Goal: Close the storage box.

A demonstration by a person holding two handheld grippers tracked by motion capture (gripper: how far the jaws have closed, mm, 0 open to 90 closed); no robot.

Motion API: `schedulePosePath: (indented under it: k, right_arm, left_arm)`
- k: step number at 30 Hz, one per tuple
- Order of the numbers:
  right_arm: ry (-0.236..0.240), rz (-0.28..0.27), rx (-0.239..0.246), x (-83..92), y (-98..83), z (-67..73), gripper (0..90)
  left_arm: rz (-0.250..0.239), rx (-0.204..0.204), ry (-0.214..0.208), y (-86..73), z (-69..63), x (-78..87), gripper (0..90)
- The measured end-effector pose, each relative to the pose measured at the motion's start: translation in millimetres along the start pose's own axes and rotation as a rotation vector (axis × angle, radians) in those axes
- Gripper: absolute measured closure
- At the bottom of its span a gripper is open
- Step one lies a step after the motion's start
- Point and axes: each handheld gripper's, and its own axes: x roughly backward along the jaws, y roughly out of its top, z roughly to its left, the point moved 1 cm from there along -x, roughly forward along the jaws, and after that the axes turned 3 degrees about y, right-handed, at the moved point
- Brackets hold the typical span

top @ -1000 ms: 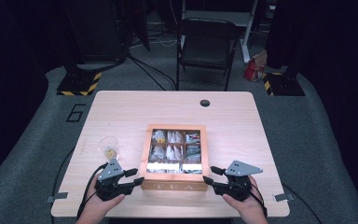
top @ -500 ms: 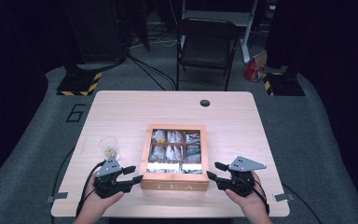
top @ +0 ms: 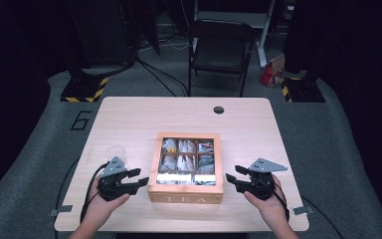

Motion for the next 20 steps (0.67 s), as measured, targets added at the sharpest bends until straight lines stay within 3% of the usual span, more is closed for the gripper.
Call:
schedulePosePath:
  k: [9, 12, 20]
  right_arm:
    - [-0.045, 0.009, -0.014, -7.9, -9.0, -10.8, 47.5]
    - [-0.064, 0.022, -0.007, -10.0, -15.2, -13.4, 47.2]
    - [-0.055, 0.028, -0.040, -10.6, -24.5, -17.7, 44.8]
  left_arm:
    - [-0.015, 0.008, 0.009, -2.0, 2.6, -2.4, 48.7]
    - [-0.009, -0.010, 0.022, -3.4, 2.1, -2.7, 48.3]
    - [-0.012, -0.017, 0.033, -7.4, 1.7, 0.5, 46.8]
